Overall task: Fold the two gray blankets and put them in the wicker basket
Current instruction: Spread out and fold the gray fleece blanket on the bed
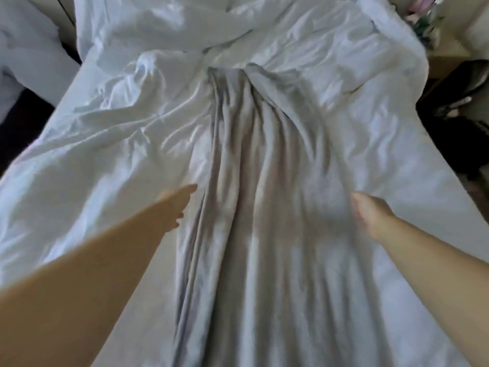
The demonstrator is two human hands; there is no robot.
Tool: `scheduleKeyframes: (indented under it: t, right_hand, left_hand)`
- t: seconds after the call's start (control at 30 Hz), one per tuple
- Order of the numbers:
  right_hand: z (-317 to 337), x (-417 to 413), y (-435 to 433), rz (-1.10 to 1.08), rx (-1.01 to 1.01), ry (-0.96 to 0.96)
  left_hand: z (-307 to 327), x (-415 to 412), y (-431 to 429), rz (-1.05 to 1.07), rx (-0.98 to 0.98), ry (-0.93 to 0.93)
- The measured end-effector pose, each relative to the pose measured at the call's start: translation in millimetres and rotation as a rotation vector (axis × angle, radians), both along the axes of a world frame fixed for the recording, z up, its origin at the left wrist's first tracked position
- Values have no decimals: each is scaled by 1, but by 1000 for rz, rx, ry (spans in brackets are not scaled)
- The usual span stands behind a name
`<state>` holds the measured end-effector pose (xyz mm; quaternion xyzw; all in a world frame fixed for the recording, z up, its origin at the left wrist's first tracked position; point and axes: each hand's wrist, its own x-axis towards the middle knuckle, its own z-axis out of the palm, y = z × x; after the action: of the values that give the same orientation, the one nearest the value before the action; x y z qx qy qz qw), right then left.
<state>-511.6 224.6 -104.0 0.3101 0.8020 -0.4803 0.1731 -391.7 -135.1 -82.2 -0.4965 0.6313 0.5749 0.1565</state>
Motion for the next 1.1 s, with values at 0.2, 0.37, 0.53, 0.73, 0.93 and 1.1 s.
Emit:
scheduleKeyframes:
  t: [0.2, 0.37, 0.53, 0.73, 0.93, 1.1]
  right_hand:
    - [-70, 74, 35, 53, 200, -74]
    - [-68, 74, 60, 8, 229, 58]
    - [-64, 108, 81, -134, -200, -79]
    - [-80, 193, 88, -78, -212, -235]
    - [-69, 301, 91, -4, -119, -299]
    - [-28, 332, 95, 178, 305, -305]
  left_hand:
    - [-81, 60, 44, -269, -256, -102]
    - [-94, 76, 27, -56, -536, -36]
    - [-95, 114, 14, 104, -308, -97]
    - [-97, 184, 54, 11, -215, -144]
    - [-80, 277, 97, 8, -197, -184]
    - [-32, 309, 96, -12, -316, -156]
